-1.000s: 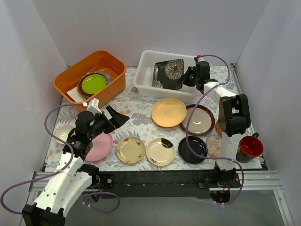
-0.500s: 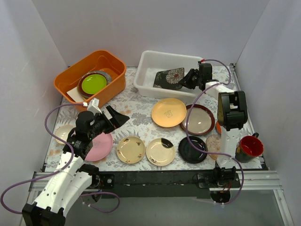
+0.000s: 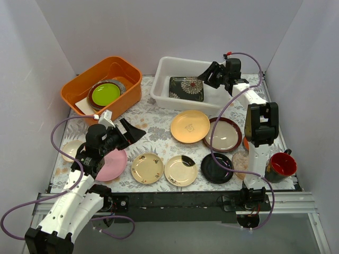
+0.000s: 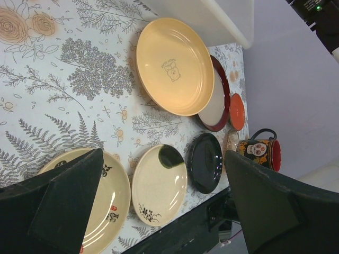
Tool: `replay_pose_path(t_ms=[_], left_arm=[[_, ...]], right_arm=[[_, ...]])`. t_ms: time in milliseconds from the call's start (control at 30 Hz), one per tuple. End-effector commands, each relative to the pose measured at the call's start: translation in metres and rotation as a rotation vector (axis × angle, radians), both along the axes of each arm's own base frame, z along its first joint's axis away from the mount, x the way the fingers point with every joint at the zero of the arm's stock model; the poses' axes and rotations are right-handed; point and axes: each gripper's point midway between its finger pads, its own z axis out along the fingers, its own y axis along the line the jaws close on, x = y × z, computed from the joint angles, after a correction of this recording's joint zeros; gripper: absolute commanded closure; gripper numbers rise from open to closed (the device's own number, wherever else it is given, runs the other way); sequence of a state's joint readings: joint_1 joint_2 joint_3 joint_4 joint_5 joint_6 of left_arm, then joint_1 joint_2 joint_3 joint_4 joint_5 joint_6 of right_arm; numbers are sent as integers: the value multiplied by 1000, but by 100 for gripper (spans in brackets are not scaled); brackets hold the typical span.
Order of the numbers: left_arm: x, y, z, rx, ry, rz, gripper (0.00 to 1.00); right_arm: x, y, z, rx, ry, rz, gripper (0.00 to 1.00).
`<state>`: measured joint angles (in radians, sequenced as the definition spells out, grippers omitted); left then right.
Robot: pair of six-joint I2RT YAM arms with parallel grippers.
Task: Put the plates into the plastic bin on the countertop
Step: Place the plate in the plastic bin.
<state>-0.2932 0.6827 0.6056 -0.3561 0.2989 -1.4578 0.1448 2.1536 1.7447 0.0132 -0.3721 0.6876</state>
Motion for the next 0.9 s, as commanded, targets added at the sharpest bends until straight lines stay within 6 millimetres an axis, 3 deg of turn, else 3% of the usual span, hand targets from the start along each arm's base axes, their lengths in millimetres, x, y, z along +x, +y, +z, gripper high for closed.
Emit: replay_pose_path(t_ms=[0,133,267,367,400,467,567,600,700,767,833,867], left_arm=[[-2,-1,17,-2,-40,-15,2],[-3,-2,16,-3,-38,-20,2],[-4,-1,15,9,-39,-24,2],[-2,5,10,59,-29,-12,2],[-1,6,11,80,-36,-16,2],[0,6,9,101,-26,-21,2],[1,5,7,111,-18,-37,2],[1,5,4,113,-10,-37,2],[0,3,1,107,-6,-49,2],[-2,1,1,106,-11,-61,2],[-3,1,1,107,-18,-72,2],[-4,0,2,110,-25,-77,2]], right_arm=[[-1,0,24,-10,-57,8,38],[-3,-2,30,-12,-73,9,38],[-8,0,51,-6,-113,23,37],[-14,-1,75,-3,-144,32,37],[-14,-3,95,1,-185,33,37],[-20,-5,106,-7,-183,40,37],[-37,-11,146,-6,-249,57,36],[-40,-15,151,-12,-258,61,36],[-60,-26,163,-6,-236,64,34],[-74,-30,155,27,-189,92,31],[-90,-40,168,75,-206,108,30],[-104,-44,164,84,-194,110,30]])
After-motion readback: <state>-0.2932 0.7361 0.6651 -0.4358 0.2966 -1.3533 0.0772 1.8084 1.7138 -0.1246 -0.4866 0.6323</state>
